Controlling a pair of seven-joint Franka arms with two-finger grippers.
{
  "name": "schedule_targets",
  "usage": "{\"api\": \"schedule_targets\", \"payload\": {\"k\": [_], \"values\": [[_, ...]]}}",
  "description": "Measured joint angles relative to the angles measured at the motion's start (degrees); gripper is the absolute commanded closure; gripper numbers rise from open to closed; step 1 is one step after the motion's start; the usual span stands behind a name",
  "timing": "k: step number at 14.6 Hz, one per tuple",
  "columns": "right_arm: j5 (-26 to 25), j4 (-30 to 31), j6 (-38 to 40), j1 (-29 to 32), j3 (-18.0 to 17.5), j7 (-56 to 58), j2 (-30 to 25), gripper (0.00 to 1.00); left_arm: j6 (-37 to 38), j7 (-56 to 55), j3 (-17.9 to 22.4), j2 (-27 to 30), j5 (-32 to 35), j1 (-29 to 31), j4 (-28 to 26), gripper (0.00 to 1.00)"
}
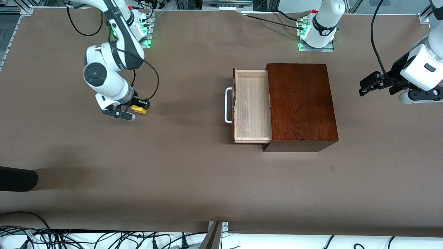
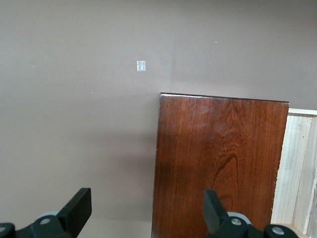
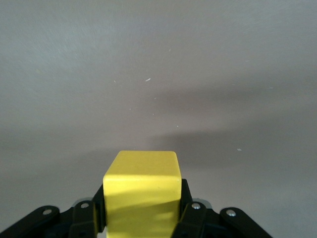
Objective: Open drawer, take yellow block, close drawer
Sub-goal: 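Carry the yellow cube away from the box and set it down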
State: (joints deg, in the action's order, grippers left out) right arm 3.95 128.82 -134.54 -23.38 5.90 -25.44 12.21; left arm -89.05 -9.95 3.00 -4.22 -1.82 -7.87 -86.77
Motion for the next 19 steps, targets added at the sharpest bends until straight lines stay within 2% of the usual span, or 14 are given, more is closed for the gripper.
{"api": "schedule_targets", "payload": {"k": [6, 7, 8, 9, 12, 14, 16, 19], "values": [[0.4, 0.3, -10.0, -0.1, -3.3, 4.3, 8.6, 1.0, 0.0, 0.0, -0.1, -0.2, 0.0, -0.1, 0.1, 0.0], [0.5, 0.3, -11.0, -0.1, -3.9, 4.3, 9.1, 0.78, 0.0, 0.0, -0.2, -0.2, 0.0, -0.1, 0.1, 0.0], [0.5, 0.3, -11.4, -0.1, -4.2, 4.3, 9.1, 0.26, 0.0, 0.0, -0.2, -0.2, 0.0, -0.1, 0.1, 0.0], [0.5, 0.2, -11.5, -0.1, -4.4, 4.3, 9.2, 0.0, 0.0, 0.0, -0.2, -0.2, -0.1, -0.1, 0.1, 0.0], [0.6, -0.3, -11.4, -0.1, -4.6, 4.3, 9.1, 0.0, 0.0, 0.0, -0.3, -0.2, -0.2, -0.2, 0.2, 0.0], [0.6, -1.8, -7.8, -0.1, -4.6, 4.3, 7.8, 0.0, 0.0, 0.0, -0.3, -0.2, -0.2, -0.2, 0.2, 0.0], [0.7, -5.2, 1.2, -0.1, -4.3, 4.3, 5.0, 0.0, 0.0, 0.0, -0.4, -0.2, -0.2, -0.3, 0.2, 0.0], [0.8, -11.7, 15.8, -0.1, -1.9, 4.4, -0.3, 0.0, 0.1, -2.2, -2.1, -0.1, -0.4, -0.3, 0.9, 0.0]]}}
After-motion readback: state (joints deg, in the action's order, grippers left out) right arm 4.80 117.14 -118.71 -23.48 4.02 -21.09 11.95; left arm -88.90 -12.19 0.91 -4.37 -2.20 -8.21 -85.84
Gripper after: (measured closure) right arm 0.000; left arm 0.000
